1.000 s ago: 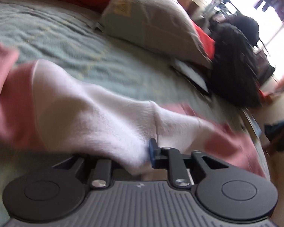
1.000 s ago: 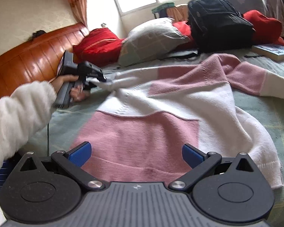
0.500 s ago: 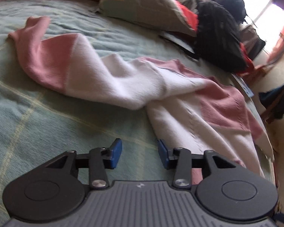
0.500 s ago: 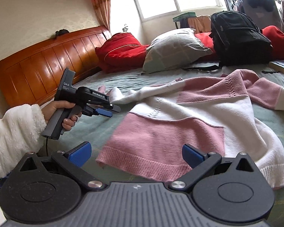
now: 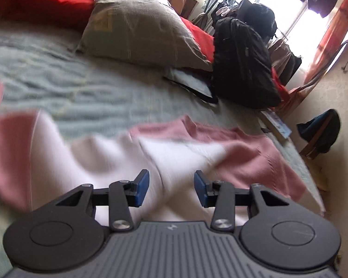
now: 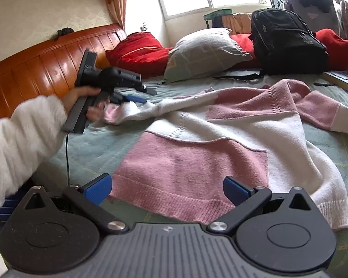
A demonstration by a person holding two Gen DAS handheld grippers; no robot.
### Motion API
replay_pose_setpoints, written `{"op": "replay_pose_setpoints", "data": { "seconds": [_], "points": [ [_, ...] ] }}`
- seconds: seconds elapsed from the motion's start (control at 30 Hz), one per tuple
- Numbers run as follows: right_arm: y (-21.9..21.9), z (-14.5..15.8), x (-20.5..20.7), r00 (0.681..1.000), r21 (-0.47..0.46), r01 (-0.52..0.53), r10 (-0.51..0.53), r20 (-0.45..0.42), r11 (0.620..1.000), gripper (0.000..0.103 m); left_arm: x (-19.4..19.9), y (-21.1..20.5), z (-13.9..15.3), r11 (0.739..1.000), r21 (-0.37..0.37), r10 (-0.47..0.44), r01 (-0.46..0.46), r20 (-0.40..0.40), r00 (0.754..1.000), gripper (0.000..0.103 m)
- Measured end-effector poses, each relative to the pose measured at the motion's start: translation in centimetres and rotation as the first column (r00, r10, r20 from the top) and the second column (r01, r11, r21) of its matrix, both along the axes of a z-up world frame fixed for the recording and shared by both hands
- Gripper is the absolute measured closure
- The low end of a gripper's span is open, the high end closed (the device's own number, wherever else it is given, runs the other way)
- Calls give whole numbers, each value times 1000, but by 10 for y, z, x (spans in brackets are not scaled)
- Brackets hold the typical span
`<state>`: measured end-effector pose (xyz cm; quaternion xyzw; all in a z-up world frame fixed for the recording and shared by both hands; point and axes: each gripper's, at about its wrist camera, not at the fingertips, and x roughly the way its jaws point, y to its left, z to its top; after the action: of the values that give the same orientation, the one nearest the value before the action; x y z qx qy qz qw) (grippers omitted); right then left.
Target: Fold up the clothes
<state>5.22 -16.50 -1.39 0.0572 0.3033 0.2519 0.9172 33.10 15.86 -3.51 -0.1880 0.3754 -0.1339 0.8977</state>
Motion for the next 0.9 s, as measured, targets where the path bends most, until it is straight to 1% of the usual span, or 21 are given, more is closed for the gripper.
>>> {"op": "replay_pose_setpoints", "data": {
  "seconds": [0.03,0.1,0.17,0.23,0.33,0.37,0.47,0.57,0.6,0.63,0.67,0.7,0.8,0.9],
  "points": [
    [-1,-1,4,1000,-2,4,-4,-4,1000,0,12,-2,0,1000,30,-4,4,4,1000,64],
    [-3,-4,11,1000,-4,13,-13,-10,1000,0,36,-9,-1,995,95,-11,9,14,1000,64],
    [-7,-6,18,1000,1,22,-22,-12,1000,0,58,-12,-9,991,127,-35,35,0,999,64],
    [-11,-9,25,999,7,33,-33,-18,999,0,78,-14,-19,989,140,-48,50,-17,999,64],
    [-17,-15,36,998,13,53,-53,-33,998,0,99,-13,-36,985,162,-62,65,-22,998,64],
    [-19,-16,39,998,15,60,-60,-38,998,0,104,-12,-41,983,167,-74,78,-27,997,62],
    [-26,-22,50,995,21,81,-80,-52,997,0,115,-11,-55,977,182,-107,115,-51,993,61],
    [-32,-27,61,993,26,101,-100,-67,995,0,118,-7,-61,973,168,-148,157,-65,987,61],
    [-33,-29,63,992,26,104,-101,-70,994,0,118,-6,-61,972,163,-159,169,-73,985,63],
    [-33,-31,64,992,25,102,-100,-72,994,0,118,-5,-61,971,162,-164,175,-84,983,73],
    [-32,-33,65,993,24,99,-97,-74,995,0,118,-6,-58,969,173,-163,176,-85,983,79],
    [-32,-35,66,993,23,96,-94,-76,995,0,116,-8,-55,966,195,-158,171,-76,984,88],
    [-30,-38,68,993,22,89,-87,-80,996,0,115,-11,-43,958,253,-128,131,-29,991,90],
    [-32,-38,68,993,22,93,-91,-76,995,0,124,-13,-29,958,278,-86,74,29,996,91]
  ]
}}
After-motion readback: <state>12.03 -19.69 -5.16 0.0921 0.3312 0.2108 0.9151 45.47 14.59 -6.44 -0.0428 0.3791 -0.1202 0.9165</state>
